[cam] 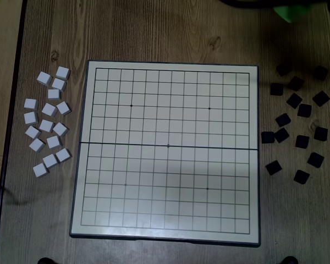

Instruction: Grasp a Black stone and put it on the board on position (0,0).

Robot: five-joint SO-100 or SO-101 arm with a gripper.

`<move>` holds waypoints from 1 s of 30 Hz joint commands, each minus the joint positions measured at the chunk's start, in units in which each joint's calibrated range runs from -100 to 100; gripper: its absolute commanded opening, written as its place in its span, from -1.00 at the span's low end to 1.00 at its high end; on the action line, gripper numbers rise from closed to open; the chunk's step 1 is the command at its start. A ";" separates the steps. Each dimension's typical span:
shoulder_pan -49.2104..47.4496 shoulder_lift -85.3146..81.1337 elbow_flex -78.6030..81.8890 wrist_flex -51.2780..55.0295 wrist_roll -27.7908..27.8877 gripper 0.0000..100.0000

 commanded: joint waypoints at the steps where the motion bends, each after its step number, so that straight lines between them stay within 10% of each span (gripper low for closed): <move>1: 0.46 1.39 -1.01 -1.69 -1.66 -0.87; 30: -7.55 9.11 13.68 -16.74 -9.38 -0.87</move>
